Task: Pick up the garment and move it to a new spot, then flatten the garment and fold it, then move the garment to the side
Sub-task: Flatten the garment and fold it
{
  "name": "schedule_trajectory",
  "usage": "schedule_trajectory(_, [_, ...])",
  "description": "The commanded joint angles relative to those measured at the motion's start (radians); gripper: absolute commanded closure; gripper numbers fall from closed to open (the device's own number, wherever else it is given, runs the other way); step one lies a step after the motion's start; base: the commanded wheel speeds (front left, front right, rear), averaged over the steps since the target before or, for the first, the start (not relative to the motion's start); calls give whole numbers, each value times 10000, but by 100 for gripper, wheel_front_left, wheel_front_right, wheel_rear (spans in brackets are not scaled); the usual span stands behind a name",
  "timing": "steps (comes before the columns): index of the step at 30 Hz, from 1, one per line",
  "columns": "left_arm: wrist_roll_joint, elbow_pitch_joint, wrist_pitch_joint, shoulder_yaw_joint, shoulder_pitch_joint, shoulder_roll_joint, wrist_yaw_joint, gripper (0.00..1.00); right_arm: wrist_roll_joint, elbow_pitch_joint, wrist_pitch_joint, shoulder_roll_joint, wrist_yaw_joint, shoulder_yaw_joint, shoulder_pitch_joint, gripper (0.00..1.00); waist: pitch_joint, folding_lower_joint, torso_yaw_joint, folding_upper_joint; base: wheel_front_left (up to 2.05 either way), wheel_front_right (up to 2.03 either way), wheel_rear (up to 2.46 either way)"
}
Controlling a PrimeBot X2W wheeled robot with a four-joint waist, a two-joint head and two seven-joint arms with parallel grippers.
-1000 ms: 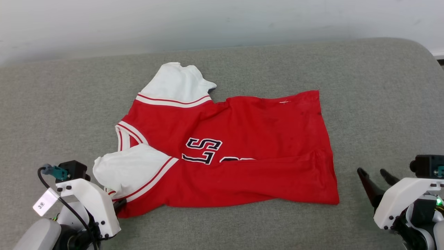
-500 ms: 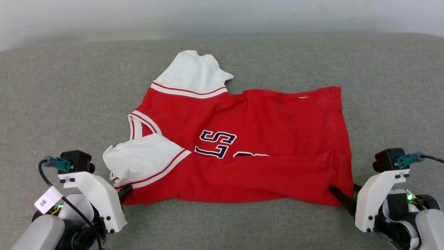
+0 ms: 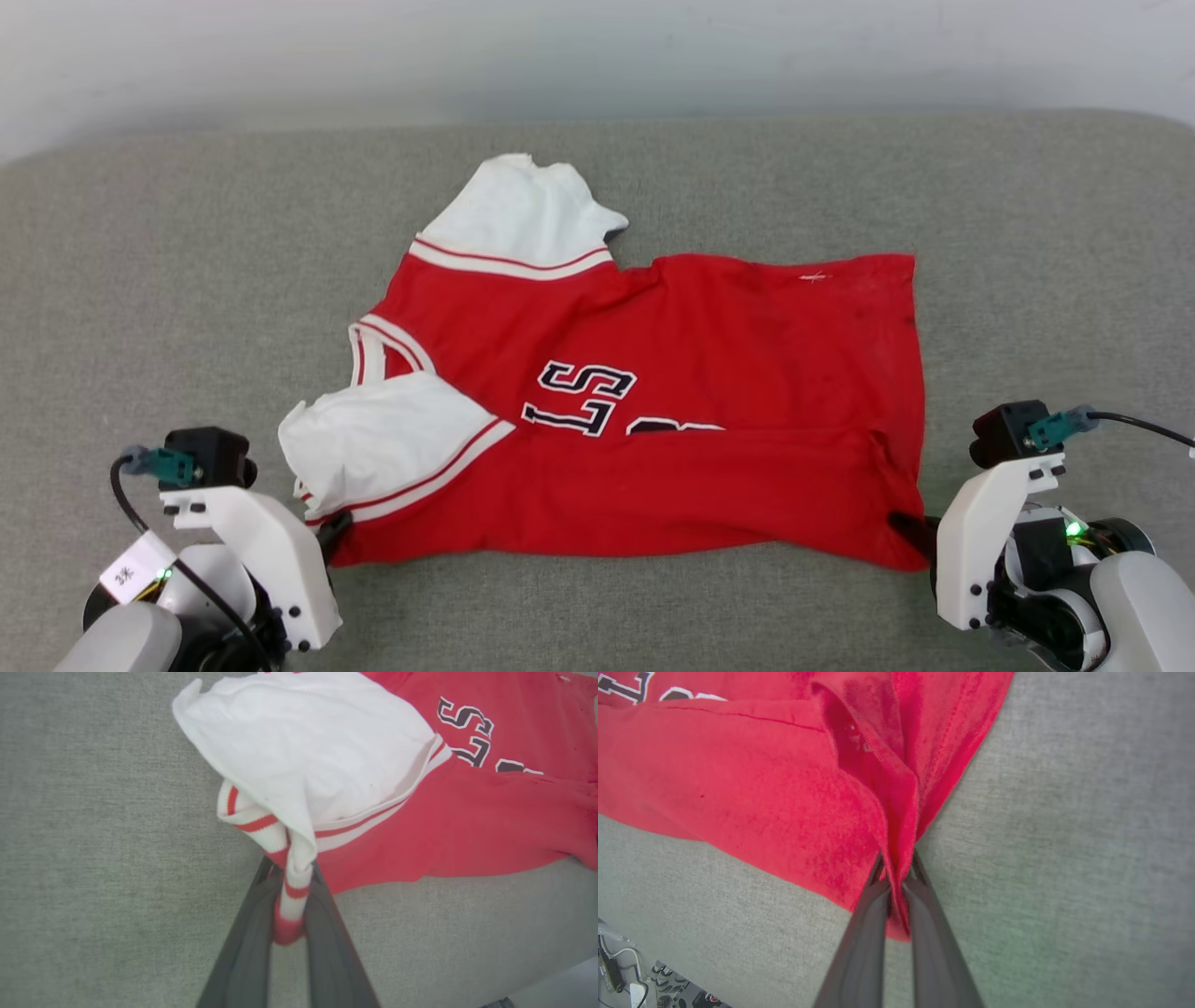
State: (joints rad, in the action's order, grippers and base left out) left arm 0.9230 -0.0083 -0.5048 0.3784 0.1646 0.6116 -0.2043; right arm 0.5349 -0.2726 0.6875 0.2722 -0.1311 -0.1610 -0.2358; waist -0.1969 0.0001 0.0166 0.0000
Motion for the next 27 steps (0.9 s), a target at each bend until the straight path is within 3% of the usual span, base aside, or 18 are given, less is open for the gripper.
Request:
schedule_trajectory(1, [-80, -189, 91, -18, -294, 106, -131, 100, 61, 18, -14, 135, 8, -69, 183, 100, 415, -1, 104, 0, 0, 0, 0])
schedule_trajectory(8, [58, -1044, 271, -227, -1871, 444, -703, 100, 231, 767, 289, 414, 8, -175, 1054, 100, 1486, -1, 167, 0, 0, 0, 0])
schedule_trajectory(18, [571, -1527, 353, -600, -3637, 570, -1283, 100, 202, 1792, 760, 290, 8, 412, 2676, 100, 1962, -1, 40, 0, 0, 0, 0])
schedule_trajectory(26, [883, -482, 749, -347, -3497, -170, -711, 100, 67, 1482, 549, -491, 8, 1109, 3423, 100, 1838, -1, -79, 0, 0, 0, 0])
schedule_trajectory(27, [976, -200, 763, -324, -3439, -322, -664, 100, 36, 1363, 505, -575, 8, 1151, 3453, 70, 1827, -1, -71, 0, 0, 0, 0])
